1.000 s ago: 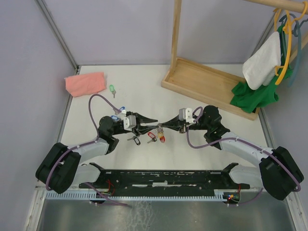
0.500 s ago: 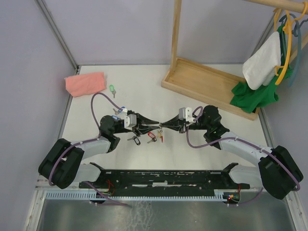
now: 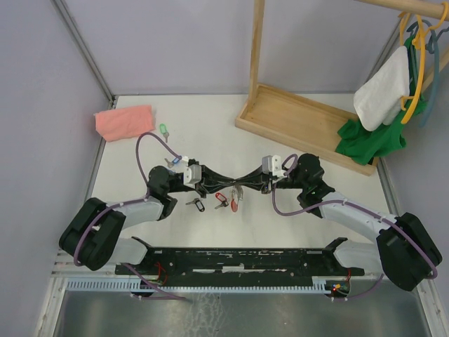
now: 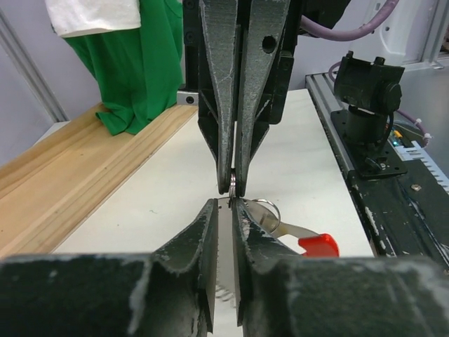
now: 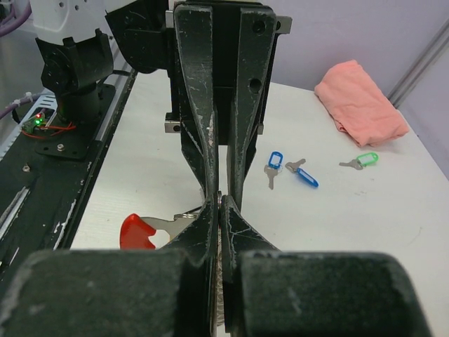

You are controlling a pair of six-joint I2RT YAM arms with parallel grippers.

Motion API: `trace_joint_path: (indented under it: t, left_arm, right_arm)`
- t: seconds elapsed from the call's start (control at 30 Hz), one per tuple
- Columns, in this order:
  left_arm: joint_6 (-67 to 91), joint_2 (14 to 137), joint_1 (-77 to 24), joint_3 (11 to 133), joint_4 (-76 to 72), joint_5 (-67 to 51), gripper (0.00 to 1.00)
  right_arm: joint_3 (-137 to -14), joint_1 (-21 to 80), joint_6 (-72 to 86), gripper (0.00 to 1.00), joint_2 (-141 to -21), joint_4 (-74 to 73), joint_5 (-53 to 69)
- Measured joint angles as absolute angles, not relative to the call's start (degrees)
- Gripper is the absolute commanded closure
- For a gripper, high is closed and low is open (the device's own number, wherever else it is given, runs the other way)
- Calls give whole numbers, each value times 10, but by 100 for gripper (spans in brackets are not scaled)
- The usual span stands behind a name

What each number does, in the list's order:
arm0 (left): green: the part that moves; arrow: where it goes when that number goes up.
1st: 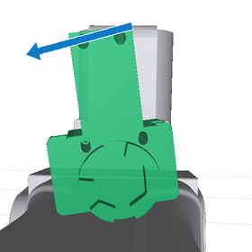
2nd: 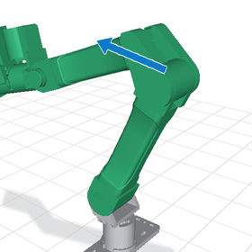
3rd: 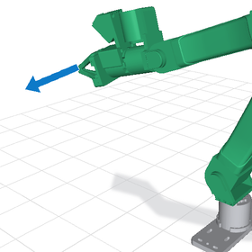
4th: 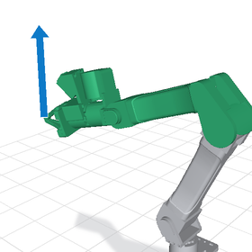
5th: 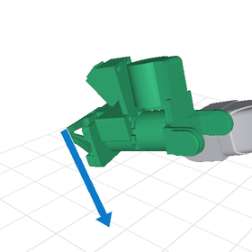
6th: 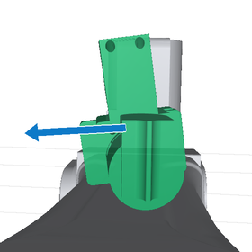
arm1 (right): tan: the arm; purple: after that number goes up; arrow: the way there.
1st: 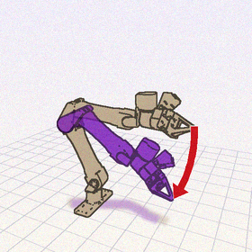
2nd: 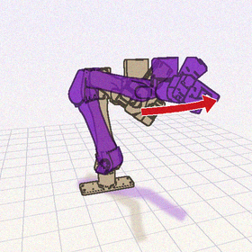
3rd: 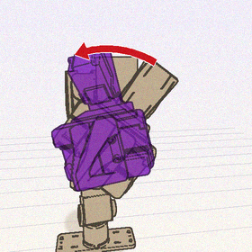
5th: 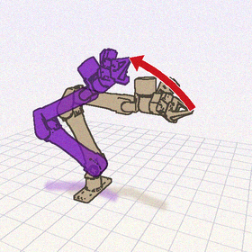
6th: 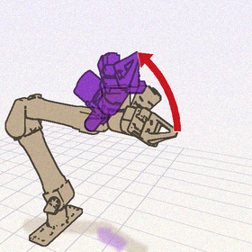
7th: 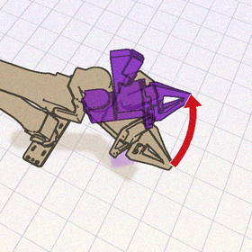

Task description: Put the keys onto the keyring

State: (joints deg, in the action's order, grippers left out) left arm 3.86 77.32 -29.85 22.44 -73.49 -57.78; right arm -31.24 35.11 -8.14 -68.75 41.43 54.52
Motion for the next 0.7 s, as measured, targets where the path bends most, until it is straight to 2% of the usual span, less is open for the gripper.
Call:
trace_joint_path:
  t: [0.1,0.2,0.27,0.4,0.57,0.7]
  left_arm:
    - [40,774,-300,228,-735,-587,97]
    - [40,774,-301,229,-733,-591,97]
    - [37,767,-301,229,-709,-591,97]
    - [-11,713,-303,248,-562,-583,97]
    - [-82,649,-304,294,-373,-553,97]
    - [-131,635,-315,324,-253,-519,97]
  right_arm:
    - [-312,351,-75,99,-688,424,549]
    - [-312,351,-76,95,-688,424,549]
    - [-314,351,-84,88,-687,408,548]
    - [-331,352,-128,76,-672,318,547]
    - [-376,351,-210,70,-653,174,528]
    - [-407,351,-250,71,-659,84,519]
